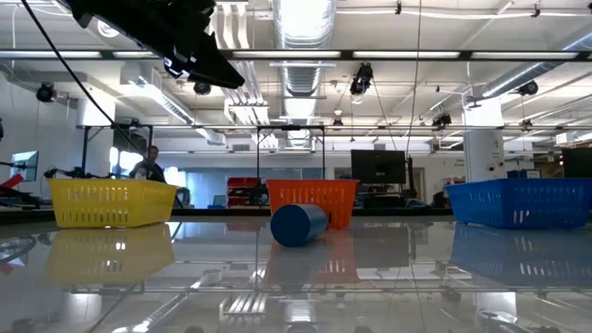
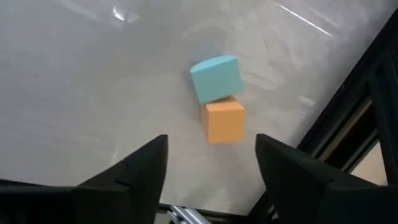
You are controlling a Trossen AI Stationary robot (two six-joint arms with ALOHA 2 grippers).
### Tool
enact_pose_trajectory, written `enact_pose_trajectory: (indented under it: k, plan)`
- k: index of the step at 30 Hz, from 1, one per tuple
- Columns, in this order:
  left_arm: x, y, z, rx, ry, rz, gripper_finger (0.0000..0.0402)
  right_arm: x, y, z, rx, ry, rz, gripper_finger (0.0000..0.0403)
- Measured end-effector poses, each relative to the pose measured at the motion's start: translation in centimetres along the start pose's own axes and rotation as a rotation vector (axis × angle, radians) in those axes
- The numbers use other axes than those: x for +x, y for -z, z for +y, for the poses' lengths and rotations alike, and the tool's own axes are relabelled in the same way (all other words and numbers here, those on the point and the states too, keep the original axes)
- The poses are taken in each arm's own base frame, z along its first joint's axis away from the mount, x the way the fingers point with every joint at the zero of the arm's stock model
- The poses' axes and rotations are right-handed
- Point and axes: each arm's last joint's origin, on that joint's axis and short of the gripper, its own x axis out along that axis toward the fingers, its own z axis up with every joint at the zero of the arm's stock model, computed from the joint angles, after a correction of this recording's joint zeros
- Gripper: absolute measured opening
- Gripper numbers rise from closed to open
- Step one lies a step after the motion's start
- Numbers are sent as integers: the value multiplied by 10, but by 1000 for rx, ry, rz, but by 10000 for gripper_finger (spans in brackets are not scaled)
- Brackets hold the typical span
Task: Sort & place blocks by color
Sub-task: Put the yellow block into the blue bin
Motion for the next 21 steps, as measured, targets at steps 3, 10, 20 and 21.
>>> enact_pose_trajectory:
  k: [3,10,20,21]
  plan:
    - [0,0,0,-1,0,-1,187,2,5,-2,-20,2,-6,255]
    - [0,0,0,0,0,-1,187,10,15,-9,-38,13,-32,272]
    - [0,0,0,1,0,0,187,41,18,-12,-47,-33,-12,270]
    - [0,0,0,1,0,0,187,44,17,-13,-45,-25,-15,270]
